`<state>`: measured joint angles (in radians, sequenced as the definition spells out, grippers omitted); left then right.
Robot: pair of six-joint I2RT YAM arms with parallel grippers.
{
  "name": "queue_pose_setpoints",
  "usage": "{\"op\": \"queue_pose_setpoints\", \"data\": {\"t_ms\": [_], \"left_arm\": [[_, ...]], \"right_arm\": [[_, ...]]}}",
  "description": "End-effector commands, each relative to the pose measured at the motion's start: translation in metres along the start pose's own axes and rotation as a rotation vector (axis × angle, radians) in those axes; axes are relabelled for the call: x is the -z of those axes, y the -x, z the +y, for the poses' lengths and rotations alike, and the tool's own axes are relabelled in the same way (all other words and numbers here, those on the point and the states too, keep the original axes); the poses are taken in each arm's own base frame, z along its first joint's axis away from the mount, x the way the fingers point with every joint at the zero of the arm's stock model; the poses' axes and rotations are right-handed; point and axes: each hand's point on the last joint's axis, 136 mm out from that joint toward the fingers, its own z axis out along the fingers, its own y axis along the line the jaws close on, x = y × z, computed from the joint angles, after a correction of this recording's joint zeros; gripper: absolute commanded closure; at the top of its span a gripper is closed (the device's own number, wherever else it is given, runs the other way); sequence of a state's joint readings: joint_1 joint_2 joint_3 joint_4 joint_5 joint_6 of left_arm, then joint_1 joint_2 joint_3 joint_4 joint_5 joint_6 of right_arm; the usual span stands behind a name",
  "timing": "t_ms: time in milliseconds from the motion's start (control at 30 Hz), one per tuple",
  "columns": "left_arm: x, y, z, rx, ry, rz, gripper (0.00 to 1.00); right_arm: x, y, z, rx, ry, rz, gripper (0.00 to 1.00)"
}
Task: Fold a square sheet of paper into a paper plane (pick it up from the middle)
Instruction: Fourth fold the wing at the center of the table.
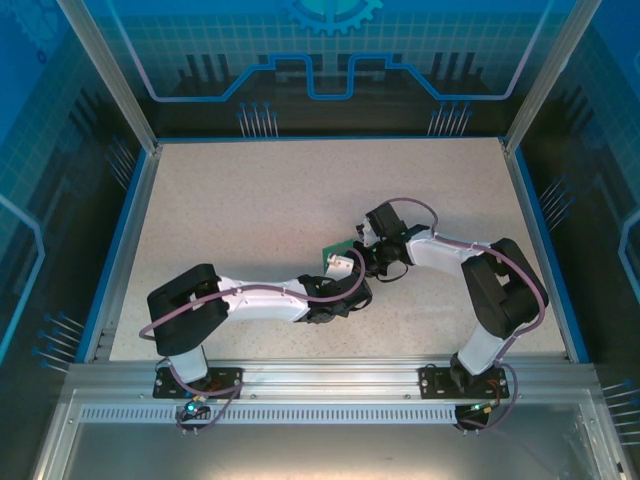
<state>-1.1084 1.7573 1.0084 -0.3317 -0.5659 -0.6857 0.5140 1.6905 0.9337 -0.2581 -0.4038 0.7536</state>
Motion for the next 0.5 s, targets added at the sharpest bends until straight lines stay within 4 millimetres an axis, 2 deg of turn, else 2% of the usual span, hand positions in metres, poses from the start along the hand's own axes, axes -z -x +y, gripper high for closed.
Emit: {"op": "queue_pose_setpoints", "data": {"t_ms": [0,333,467], "left_arm": [[-0.003,-0.014,-0.013,-0.054,-0.014,0.044,0.66],[-0.003,-0.016,-0.009,-0.019,0.006,0.045,0.75],[-0.004,-0.019,-0.001,0.004,0.037,0.046,0.79]], "right_arm": [[0.007,0.013,0.031,0.043,0.092,-0.011,0.78],[0.006,0.013,0.031,0.046,0.087,-0.004,0.77],[0.009,0.014,0.031,0.049,0.086,-0.009,0.76]]}}
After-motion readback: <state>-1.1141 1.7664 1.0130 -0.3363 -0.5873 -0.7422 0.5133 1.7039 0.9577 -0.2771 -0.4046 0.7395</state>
